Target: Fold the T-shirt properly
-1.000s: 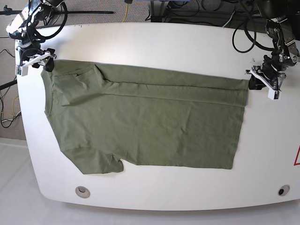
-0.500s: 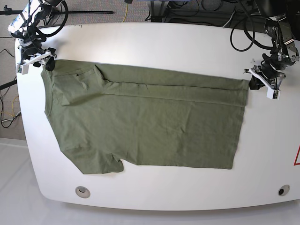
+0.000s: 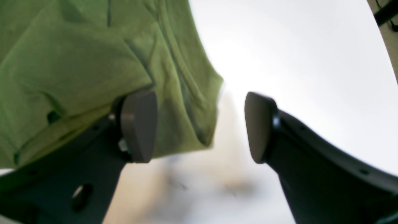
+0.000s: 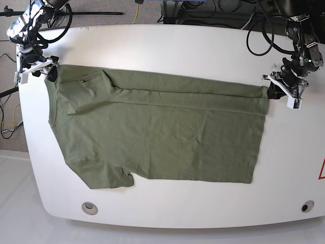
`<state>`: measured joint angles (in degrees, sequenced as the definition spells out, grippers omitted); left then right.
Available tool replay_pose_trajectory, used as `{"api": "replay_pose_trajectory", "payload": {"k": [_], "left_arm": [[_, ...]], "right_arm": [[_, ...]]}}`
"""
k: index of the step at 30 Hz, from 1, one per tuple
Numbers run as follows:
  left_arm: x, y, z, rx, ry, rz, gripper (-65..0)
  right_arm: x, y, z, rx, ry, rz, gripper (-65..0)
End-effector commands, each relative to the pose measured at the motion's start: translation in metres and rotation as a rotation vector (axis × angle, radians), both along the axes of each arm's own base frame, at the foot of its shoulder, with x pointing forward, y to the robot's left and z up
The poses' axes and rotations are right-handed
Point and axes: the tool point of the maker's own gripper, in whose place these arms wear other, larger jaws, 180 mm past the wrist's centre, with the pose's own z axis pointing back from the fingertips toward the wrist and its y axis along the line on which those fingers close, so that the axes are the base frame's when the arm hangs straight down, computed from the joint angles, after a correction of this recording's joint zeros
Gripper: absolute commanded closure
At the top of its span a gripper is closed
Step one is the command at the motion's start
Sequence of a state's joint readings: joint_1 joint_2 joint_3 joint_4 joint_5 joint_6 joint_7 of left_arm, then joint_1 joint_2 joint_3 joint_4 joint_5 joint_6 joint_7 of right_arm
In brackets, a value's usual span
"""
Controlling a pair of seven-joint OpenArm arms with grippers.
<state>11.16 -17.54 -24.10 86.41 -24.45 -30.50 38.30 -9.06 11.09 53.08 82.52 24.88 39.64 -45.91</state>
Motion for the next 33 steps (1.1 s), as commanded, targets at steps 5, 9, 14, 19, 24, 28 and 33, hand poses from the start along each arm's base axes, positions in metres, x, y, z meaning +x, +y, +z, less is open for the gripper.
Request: {"api": "replay_pose_trajectory", "payload": {"k": [5, 9, 14, 19, 24, 28, 33], "left_arm": [[0.008, -0.004, 0.017, 0.002, -0.054, -0.019, -13.8], [0.005, 0.001, 0.005, -0.018, -0.029, 0.009, -15.3], [0.004, 0.002, 0.0, -0.027, -0.019, 0.018, -14.1], [0.001, 0.006, -0.007, -0.024, 0.001, 0.027, -10.6], [-0.001, 0.007, -0.012, -0.023, 0.016, 0.032, -2.7], [0.001, 0.007, -0.008, -0.018, 0.004, 0.031, 0.0], [0.0, 0.008, -0.007, -0.016, 0.001, 0.035, -2.6]], "right_arm": [[0.011, 0.003, -0.002, 0.034, -0.027, 0.001, -39.8], [0.003, 0.004, -0.018, 0.065, 0.011, -0.013, -39.6], [0.0, 0.006, -0.026, 0.079, 0.026, -0.018, -38.2], [0.001, 0.005, -0.027, 0.078, 0.028, -0.014, -37.1], [0.003, 0.005, -0.027, 0.081, 0.032, -0.005, -37.0], [0.001, 0.004, -0.026, 0.075, 0.045, -0.001, -22.6], [0.0, 0.004, -0.025, 0.075, 0.05, 0.001, -4.8]]}}
